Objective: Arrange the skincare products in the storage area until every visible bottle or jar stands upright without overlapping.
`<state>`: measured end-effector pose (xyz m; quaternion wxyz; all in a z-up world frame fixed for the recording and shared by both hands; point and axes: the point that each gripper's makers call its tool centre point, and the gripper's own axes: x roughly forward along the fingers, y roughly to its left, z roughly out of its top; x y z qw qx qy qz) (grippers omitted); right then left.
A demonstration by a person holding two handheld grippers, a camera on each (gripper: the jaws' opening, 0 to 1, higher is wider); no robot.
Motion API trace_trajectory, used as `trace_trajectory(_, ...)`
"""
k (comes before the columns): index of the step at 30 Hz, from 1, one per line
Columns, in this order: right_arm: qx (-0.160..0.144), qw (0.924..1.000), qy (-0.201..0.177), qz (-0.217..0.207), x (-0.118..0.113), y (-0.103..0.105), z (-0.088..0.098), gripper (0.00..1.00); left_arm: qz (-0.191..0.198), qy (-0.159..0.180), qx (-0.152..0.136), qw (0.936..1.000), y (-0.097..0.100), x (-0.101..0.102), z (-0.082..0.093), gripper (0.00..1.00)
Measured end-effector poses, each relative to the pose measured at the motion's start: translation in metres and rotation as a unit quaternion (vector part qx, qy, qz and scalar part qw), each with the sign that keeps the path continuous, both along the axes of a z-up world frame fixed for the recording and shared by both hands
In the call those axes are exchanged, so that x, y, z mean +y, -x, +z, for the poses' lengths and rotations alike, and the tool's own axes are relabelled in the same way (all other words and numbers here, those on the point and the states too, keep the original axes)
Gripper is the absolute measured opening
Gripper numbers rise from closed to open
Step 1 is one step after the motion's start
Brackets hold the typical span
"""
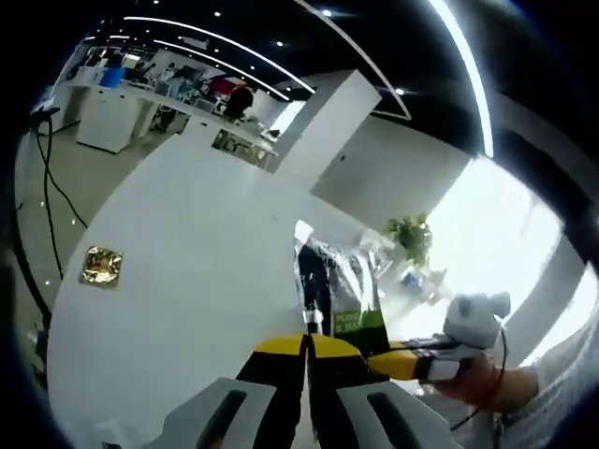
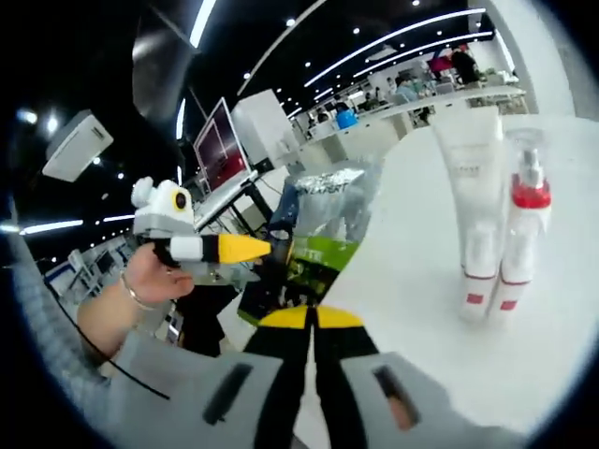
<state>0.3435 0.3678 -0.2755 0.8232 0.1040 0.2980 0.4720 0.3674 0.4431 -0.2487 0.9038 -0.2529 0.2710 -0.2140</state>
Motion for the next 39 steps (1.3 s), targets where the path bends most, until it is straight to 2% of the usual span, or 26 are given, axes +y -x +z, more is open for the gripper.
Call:
trace_trajectory(4, 0.0, 0.9998, 0.009, -0.015, -0.002, -0.006, -0.004, 0.01, 0.053, 0.002, 0.027, 0.9982, -0.009, -0.002, -0.003, 0.01)
trace_trajectory(7, -0.008, 0.9993, 0.027, -0.027, 0.001, -0.015, -0.009, 0.01, 0.094, -0.021, 0.025, 0.995, -0.017, 0.002, -0.011, 0.01)
trace_trajectory(9, -0.009, 0.9987, 0.041, -0.028, 0.003, -0.019, -0.014, 0.01, 0.105, -0.034, 0.026, 0.9935, -0.017, 0.004, -0.018, 0.01)
trace_trajectory(12, -0.013, 0.9983, 0.052, -0.023, 0.008, -0.02, -0.02, 0.01, 0.114, -0.041, 0.022, 0.9924, -0.017, 0.009, -0.024, 0.01)
trace_trajectory(15, -0.01, 0.998, 0.06, -0.017, 0.012, -0.02, -0.026, 0.02, 0.121, -0.042, 0.034, 0.9912, -0.017, 0.015, -0.034, 0.01)
trace_trajectory(22, -0.011, 0.9966, 0.079, -0.018, 0.011, -0.026, -0.037, 0.02, 0.116, -0.048, 0.05, 0.9908, -0.021, 0.015, -0.042, 0.01)
trace_trajectory(25, -0.019, 0.9957, 0.088, -0.02, 0.009, -0.032, -0.039, 0.02, 0.115, -0.049, 0.067, 0.9899, -0.027, 0.013, -0.046, 0.01)
trace_trajectory(30, -0.029, 0.9933, 0.106, -0.035, 0.007, -0.046, -0.045, 0.02, 0.113, -0.052, 0.079, 0.9891, -0.044, 0.008, -0.049, 0.01)
trace_trajectory(36, -0.055, 0.986, 0.151, -0.045, 0.002, -0.061, -0.056, 0.02, 0.12, -0.054, 0.101, 0.9861, -0.055, 0.006, -0.068, 0.01)
trace_trajectory(39, -0.058, 0.9839, 0.162, -0.049, 0.001, -0.064, -0.062, 0.02, 0.119, -0.054, 0.11, 0.9853, -0.057, 0.005, -0.074, 0.01)
